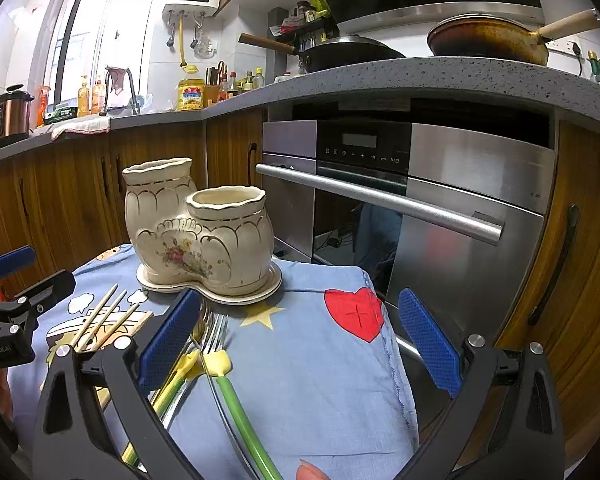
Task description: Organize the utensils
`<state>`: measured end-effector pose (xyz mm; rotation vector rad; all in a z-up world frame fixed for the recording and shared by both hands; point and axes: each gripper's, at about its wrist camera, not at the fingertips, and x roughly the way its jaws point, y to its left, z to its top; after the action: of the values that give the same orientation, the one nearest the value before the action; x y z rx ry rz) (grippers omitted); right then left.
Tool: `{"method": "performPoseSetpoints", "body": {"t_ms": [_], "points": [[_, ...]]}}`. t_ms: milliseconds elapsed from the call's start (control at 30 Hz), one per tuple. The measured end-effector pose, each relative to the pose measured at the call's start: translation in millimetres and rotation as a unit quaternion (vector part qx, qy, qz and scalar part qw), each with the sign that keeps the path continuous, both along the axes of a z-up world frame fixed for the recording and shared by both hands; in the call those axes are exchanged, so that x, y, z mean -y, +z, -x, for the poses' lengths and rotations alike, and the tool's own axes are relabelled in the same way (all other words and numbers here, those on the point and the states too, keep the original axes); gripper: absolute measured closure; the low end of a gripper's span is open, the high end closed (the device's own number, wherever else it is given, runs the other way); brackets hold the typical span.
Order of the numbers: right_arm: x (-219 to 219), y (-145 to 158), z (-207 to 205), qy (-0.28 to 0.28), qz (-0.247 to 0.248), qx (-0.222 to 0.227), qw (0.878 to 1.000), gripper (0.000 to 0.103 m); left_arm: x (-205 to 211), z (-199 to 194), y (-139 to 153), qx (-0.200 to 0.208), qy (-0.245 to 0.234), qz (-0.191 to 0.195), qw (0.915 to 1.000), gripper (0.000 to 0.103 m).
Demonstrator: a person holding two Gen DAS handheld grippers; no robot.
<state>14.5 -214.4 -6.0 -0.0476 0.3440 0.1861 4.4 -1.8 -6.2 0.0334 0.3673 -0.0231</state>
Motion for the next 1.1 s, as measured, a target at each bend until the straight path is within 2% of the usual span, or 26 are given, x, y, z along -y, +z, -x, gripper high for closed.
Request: {"method": "performPoseSetpoints", "body": {"t_ms": [433, 733, 1100], "points": [[0.4, -2.0, -0.2, -0.001, 0.0, 0.0, 1.0, 0.005, -0.6, -0.2, -2.4, -0.002, -0.002, 0.006, 1.0, 0.005], [-1.4, -1.0, -2.3, -0.001, 0.007, -0.006, 1.0, 0.005, 3.3, 1.0, -1.5, -0.002, -0.009, -0.012, 0.9999, 0.005], [-0.8, -1.3, -1.8, -0.002, 0.003, -0.006, 1.0, 0.005, 3.9, 1.1, -1.6, -0.002, -0.011, -0.012, 0.9999, 0.005]]}}
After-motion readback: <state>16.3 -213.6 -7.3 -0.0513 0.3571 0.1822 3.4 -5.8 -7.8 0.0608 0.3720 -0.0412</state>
